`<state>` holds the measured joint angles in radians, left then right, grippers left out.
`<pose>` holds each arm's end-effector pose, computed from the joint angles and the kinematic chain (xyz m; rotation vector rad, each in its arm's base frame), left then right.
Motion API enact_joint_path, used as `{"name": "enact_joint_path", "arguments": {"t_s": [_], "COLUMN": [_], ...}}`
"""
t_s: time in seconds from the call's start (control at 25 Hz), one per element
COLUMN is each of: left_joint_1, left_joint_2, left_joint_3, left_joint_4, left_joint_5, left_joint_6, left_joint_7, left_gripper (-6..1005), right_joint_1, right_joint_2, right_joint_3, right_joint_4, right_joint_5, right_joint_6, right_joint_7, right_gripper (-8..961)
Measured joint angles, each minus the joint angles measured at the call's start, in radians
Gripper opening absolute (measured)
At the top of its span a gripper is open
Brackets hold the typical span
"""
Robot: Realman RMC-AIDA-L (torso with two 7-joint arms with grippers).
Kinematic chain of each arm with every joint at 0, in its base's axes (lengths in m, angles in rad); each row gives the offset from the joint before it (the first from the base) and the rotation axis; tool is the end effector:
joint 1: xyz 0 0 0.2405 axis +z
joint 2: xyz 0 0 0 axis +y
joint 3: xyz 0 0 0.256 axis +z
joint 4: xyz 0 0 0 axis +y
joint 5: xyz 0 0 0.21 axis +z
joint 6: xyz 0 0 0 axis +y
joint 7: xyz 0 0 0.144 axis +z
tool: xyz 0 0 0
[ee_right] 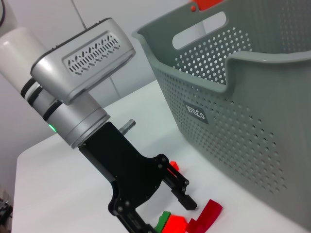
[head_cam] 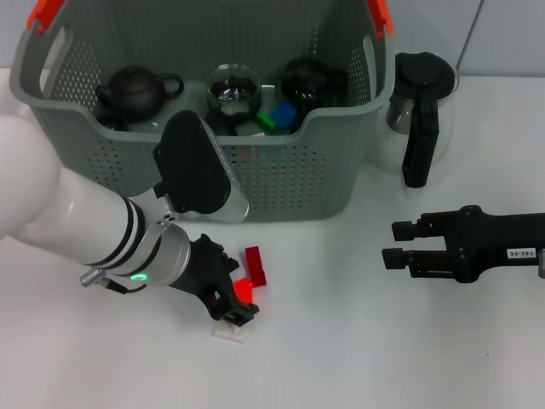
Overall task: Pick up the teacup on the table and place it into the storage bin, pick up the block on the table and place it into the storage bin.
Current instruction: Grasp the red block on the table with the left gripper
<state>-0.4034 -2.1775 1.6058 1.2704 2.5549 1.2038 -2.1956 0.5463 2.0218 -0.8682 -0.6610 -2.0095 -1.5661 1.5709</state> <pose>-0.2057 0.3206 -0.0779 -2.7664 -0.4707 0.4193 0.2602 0.3292 -0.0023 -2.8718 0.7876 0.5376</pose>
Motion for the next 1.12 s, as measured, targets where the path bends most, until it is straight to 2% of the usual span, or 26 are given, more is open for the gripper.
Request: {"name": "enact_joint_path", "arguments": {"t_s": [0.76,0.92,1.12], "left_joint_1": [-0.007,-0.008,0.005], "left_joint_2": [0.005,0.005,0.004], "left_joint_3": [0.002,-0.004,-0.035], "left_joint_4": [0.009,0.016,0.077], "left_joint_5": [0.013,0.013,-0.004], "left_joint_6": [0.012,0.021,0.067], "left_joint_7": [-0.01,-0.011,-0.006], "left_gripper": [713,590,461], "right_joint_1": [0.001,0.002,0.001], "right_joint_2": [0.0,0.0,0.0], "right_joint_3": [0.0,0.0,0.0], "right_joint_4": [-0.002,-0.002,-0.002], "right_joint_5": [0.0,0.0,0.0], "right_joint_6": [-0.001,-0.002,-0.002], "right_joint_7": [0.0,0.0,0.0], "right_gripper": [583,583,583]}}
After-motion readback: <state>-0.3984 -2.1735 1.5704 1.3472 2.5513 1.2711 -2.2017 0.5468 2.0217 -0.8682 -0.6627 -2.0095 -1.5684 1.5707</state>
